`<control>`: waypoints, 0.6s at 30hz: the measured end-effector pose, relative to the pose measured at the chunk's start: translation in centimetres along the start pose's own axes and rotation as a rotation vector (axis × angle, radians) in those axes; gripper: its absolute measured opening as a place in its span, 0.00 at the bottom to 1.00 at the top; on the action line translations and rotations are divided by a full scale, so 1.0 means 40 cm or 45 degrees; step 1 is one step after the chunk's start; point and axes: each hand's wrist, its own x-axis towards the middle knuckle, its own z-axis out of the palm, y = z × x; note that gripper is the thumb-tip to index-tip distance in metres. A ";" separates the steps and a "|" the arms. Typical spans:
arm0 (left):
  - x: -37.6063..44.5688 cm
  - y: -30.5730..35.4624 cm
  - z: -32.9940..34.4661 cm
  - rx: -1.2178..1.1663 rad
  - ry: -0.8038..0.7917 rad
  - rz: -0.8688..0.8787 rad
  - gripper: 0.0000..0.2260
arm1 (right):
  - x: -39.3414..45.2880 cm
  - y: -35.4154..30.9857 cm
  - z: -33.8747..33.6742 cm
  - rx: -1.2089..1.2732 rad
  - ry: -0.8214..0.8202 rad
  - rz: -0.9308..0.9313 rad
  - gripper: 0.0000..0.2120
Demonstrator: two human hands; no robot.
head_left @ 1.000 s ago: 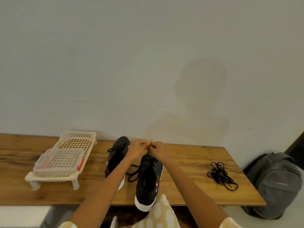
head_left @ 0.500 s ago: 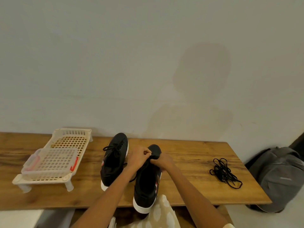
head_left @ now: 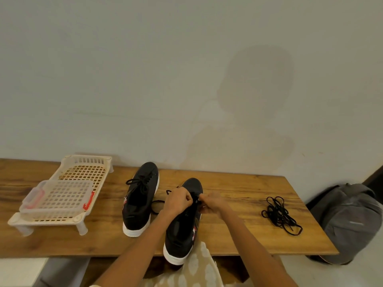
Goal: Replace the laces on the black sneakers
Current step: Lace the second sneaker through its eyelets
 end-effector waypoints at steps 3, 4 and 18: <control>-0.006 -0.004 0.008 0.000 0.064 -0.032 0.08 | 0.001 0.010 -0.001 0.021 0.000 -0.012 0.09; -0.008 -0.003 0.010 -0.001 0.079 -0.032 0.08 | 0.002 0.013 -0.002 0.024 0.006 -0.018 0.09; -0.004 -0.003 0.046 0.019 0.239 -0.028 0.07 | -0.016 0.053 -0.014 0.085 -0.102 -0.177 0.08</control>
